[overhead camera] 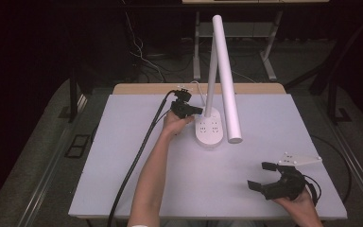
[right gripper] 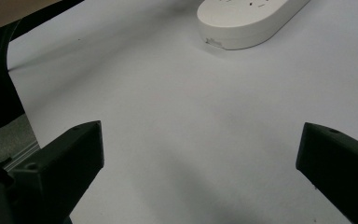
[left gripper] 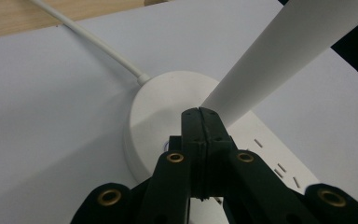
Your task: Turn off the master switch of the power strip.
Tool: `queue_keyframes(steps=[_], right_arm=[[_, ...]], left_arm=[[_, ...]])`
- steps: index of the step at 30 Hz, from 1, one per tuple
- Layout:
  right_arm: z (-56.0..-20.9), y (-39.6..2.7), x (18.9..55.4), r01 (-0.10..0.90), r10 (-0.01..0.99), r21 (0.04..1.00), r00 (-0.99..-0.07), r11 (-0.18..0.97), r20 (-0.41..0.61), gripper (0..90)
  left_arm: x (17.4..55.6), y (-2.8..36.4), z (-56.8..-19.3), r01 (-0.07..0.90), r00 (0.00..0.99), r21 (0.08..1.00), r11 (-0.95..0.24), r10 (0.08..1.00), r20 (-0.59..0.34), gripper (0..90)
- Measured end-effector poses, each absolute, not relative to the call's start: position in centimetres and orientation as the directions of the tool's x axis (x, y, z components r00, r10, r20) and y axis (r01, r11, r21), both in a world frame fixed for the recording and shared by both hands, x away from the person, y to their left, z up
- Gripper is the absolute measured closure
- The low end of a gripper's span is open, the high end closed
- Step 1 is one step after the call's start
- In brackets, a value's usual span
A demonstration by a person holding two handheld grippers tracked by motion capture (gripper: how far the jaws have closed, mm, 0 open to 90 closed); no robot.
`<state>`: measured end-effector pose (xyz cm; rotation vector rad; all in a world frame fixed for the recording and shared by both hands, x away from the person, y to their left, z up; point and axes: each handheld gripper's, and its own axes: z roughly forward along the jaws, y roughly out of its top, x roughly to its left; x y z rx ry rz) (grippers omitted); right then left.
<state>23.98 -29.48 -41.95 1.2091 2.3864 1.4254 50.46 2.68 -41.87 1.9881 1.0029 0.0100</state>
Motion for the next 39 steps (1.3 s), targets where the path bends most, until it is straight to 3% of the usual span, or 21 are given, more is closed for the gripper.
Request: queue_keyframes(steps=[14, 20, 27, 39], right_arm=[[-42.0, -29.5, 24.0, 0.574, 0.675, 0.781, -0.679, 0.246, 0.287, 0.3], [-42.0, -29.4, 24.0, 0.575, 0.676, 0.78, -0.68, 0.248, 0.286, 0.2], [-42.0, -29.3, 24.0, 0.576, 0.676, 0.778, -0.68, 0.253, 0.284, 0.3], [-42.0, -29.3, 24.0, 0.568, 0.674, 0.781, -0.685, 0.259, 0.275, 0.3]], left_arm=[[50.5, 2.6, -42.8, 0.657, 0.659, 0.695, -0.293, 0.672, -0.34, 89.7], [50.2, 2.6, -43.1, 0.662, 0.634, 0.711, -0.237, 0.684, -0.362, 89.6], [49.9, 2.4, -43.0, 0.642, 0.635, 0.713, -0.282, 0.716, -0.289, 89.8], [49.6, 2.4, -43.2, 0.651, 0.623, 0.715, -0.257, 0.718, -0.309, 90.0]])
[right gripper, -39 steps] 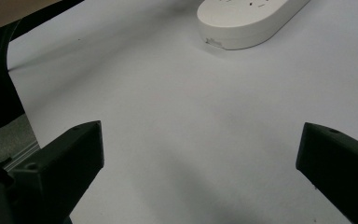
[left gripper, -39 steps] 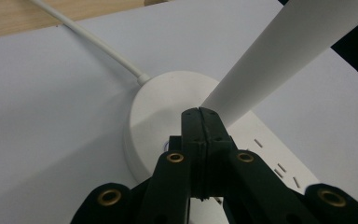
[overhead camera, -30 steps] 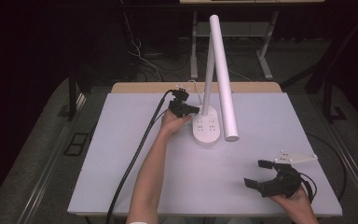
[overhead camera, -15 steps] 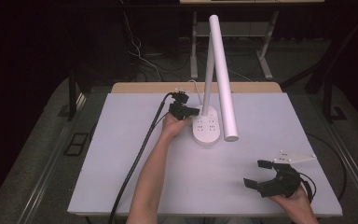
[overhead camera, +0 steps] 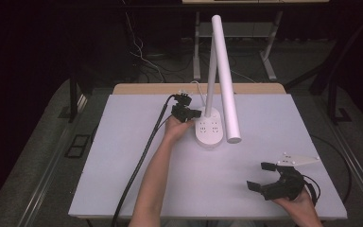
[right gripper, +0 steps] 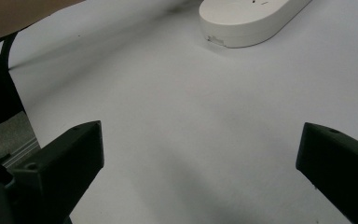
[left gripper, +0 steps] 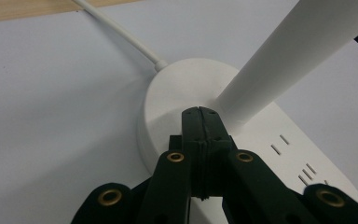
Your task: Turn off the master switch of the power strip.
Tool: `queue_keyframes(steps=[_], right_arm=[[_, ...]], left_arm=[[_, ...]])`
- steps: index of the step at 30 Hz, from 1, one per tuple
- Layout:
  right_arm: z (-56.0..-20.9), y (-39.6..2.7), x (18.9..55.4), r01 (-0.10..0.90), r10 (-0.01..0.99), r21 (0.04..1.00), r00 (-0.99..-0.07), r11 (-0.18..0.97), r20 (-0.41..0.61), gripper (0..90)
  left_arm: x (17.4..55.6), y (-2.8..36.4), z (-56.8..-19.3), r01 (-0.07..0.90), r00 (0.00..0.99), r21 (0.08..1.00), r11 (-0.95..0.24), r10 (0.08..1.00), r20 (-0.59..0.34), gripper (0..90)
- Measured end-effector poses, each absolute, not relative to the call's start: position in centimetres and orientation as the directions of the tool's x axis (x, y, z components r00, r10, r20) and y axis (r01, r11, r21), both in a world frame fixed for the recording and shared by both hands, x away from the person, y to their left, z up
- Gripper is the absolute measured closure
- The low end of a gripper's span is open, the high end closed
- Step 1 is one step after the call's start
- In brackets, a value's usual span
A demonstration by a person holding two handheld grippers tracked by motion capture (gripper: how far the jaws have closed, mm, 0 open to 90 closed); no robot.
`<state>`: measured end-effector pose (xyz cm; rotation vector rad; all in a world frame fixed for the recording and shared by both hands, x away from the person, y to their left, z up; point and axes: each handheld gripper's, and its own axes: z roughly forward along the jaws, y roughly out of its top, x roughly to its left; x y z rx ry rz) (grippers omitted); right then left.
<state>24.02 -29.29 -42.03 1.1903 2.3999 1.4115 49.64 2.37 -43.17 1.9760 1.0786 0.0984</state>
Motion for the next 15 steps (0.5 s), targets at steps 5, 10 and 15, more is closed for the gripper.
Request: queue_keyframes(steps=[5, 10, 15], right_arm=[[-42.0, -29.25, 23.96, 0.566, 0.673, 0.782, -0.688, 0.262, 0.273, 0.2], [-41.93, -29.31, 23.87, 0.562, 0.67, 0.784, -0.691, 0.262, 0.271, 0.3], [-41.91, -29.45, 23.83, 0.562, 0.671, 0.786, -0.69, 0.26, 0.272, 0.2]], left_arm=[[49.56, 1.77, -43.32, 0.657, 0.609, 0.717, -0.233, 0.726, -0.321, 90.0], [49.66, 1.66, -43.36, 0.681, 0.58, 0.704, -0.201, 0.735, -0.352, 90.0], [49.57, 1.56, -43.47, 0.684, 0.571, 0.705, -0.19, 0.741, -0.354, 90.0]])
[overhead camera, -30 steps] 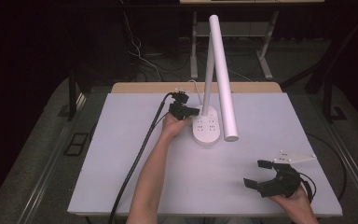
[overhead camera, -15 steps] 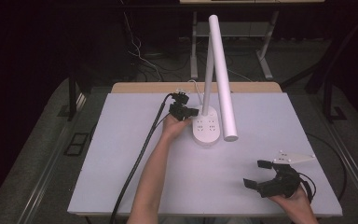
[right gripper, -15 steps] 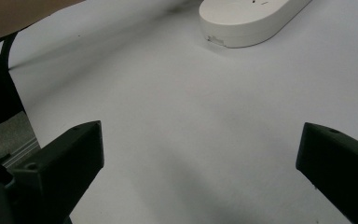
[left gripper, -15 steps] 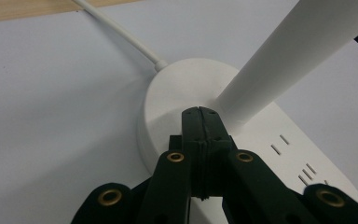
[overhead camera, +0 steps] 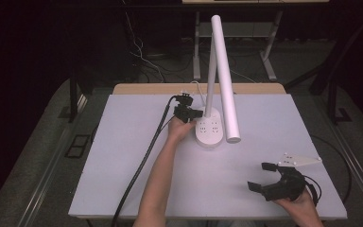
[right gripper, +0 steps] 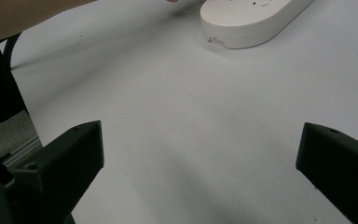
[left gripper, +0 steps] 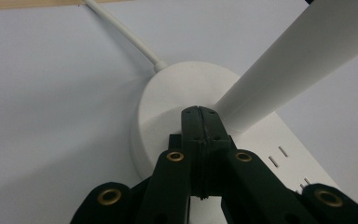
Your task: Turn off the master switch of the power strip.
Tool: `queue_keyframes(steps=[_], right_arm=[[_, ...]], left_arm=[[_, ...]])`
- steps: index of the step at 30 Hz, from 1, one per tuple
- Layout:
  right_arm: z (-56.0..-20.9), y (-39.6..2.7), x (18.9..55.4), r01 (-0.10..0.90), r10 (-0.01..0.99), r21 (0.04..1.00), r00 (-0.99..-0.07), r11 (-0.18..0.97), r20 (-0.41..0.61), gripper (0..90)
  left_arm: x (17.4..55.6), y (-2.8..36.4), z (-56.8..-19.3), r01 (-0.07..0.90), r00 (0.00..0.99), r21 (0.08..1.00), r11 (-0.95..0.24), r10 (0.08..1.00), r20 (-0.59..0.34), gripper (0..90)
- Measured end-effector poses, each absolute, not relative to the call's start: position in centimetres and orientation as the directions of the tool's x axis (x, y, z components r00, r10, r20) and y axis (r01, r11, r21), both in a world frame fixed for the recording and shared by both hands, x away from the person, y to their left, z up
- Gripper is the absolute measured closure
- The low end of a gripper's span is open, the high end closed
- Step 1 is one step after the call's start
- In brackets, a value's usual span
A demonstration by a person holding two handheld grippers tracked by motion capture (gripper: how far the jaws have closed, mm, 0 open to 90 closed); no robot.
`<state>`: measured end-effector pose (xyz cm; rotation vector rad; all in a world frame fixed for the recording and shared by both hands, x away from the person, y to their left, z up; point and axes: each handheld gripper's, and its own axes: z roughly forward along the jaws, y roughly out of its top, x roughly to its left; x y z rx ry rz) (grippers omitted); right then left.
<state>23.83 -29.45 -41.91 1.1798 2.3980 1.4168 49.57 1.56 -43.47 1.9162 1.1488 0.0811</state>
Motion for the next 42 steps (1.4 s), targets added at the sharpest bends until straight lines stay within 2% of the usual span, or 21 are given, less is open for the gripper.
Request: queue_keyframes(steps=[6, 10, 12, 19, 23, 39, 42], right_arm=[[-41.9, -29.4, 23.9, 0.565, 0.671, 0.783, -0.69, 0.261, 0.274, 0.2], [-41.9, -29.3, 23.9, 0.566, 0.672, 0.782, -0.688, 0.26, 0.274, 0.2], [-41.9, -29.3, 23.9, 0.566, 0.671, 0.782, -0.688, 0.26, 0.274, 0.2], [-42.0, -29.4, 24.1, 0.569, 0.671, 0.78, -0.687, 0.259, 0.278, 0.2], [-42.0, -29.4, 24.1, 0.571, 0.671, 0.779, -0.687, 0.261, 0.279, 0.3], [-42.0, -29.3, 24.1, 0.573, 0.676, 0.777, -0.683, 0.259, 0.279, 0.2], [-42.0, -29.3, 24.1, 0.573, 0.676, 0.777, -0.682, 0.259, 0.278, 0.3]], left_arm=[[49.6, 1.7, -43.4, 0.692, 0.567, 0.698, -0.184, 0.736, -0.368, 90.0], [49.6, 1.6, -43.4, 0.677, 0.58, 0.709, -0.2, 0.738, -0.346, 90.0], [49.6, 1.8, -43.3, 0.68, 0.579, 0.711, -0.179, 0.726, -0.37, 90.0], [49.3, 1.9, -43.1, 0.648, 0.594, 0.73, -0.218, 0.745, -0.304, 90.0], [49.0, 2.6, -42.4, 0.635, 0.593, 0.752, -0.177, 0.736, -0.327, 90.0], [46.8, 6.0, -39.3, 0.57, 0.634, 0.805, -0.163, 0.711, -0.304, 89.6], [46.2, 6.7, -38.9, 0.559, 0.649, 0.81, -0.178, 0.701, -0.294, 85.5]])
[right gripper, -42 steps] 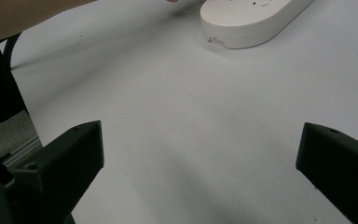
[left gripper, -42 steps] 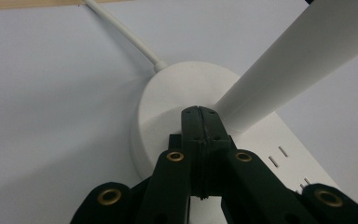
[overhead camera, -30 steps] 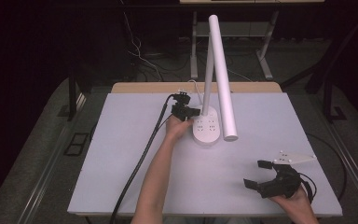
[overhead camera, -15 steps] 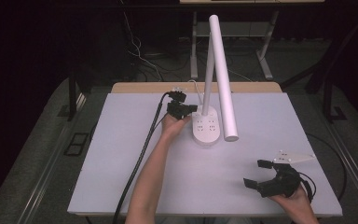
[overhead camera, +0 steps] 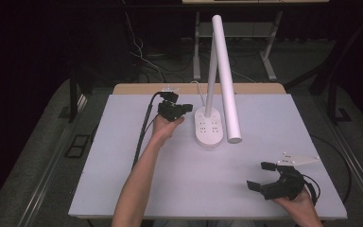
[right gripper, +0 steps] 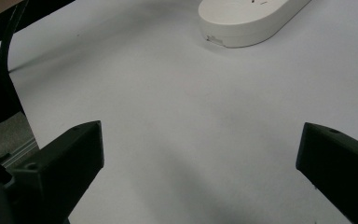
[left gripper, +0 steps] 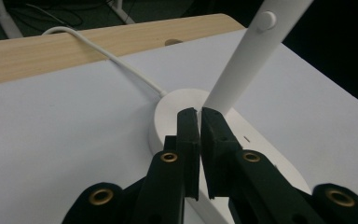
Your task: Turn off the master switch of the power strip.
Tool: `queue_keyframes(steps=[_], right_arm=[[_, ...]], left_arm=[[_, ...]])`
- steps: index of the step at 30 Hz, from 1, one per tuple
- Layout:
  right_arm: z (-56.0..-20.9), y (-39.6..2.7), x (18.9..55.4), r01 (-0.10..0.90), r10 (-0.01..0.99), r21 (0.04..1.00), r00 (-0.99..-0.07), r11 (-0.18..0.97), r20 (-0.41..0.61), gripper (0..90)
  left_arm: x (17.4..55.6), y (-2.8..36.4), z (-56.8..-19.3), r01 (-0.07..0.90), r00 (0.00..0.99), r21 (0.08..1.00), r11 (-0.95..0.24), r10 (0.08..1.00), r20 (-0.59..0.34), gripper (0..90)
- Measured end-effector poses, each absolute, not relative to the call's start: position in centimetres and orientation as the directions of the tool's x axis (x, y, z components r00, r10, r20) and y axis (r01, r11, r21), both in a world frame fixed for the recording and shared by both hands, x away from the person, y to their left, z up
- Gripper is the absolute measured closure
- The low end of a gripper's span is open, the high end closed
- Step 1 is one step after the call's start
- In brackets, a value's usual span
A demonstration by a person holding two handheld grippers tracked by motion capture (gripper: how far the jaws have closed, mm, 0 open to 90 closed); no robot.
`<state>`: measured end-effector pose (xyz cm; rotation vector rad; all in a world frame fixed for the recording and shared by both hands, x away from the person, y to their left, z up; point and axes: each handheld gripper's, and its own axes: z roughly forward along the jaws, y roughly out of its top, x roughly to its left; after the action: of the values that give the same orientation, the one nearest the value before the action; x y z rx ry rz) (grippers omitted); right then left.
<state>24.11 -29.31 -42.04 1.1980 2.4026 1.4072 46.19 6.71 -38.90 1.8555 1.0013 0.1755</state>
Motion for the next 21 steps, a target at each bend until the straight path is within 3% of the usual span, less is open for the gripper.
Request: queue_keyframes(steps=[6, 12, 17, 21], right_arm=[[-42.1, -29.2, 24.1, 0.57, 0.672, 0.779, -0.687, 0.26, 0.278, 0.2], [-42.1, -29.2, 24.1, 0.573, 0.673, 0.777, -0.685, 0.26, 0.279, 0.2], [-42.1, -29.2, 24.2, 0.572, 0.676, 0.778, -0.683, 0.259, 0.277, 0.2], [-42.1, -29.2, 24.1, 0.573, 0.677, 0.778, -0.682, 0.257, 0.278, 0.2]], left_arm=[[44.7, 8.8, -38.2, 0.542, 0.66, 0.821, -0.177, 0.695, -0.286, 79.1], [43.1, 10.2, -37.3, 0.543, 0.67, 0.816, -0.198, 0.688, -0.279, 45.3], [41.5, 11.3, -36.7, 0.537, 0.712, 0.819, -0.201, 0.629, -0.312, 15.8], [40.5, 12.1, -36.3, 0.544, 0.726, 0.815, -0.201, 0.599, -0.337, 0.0]])
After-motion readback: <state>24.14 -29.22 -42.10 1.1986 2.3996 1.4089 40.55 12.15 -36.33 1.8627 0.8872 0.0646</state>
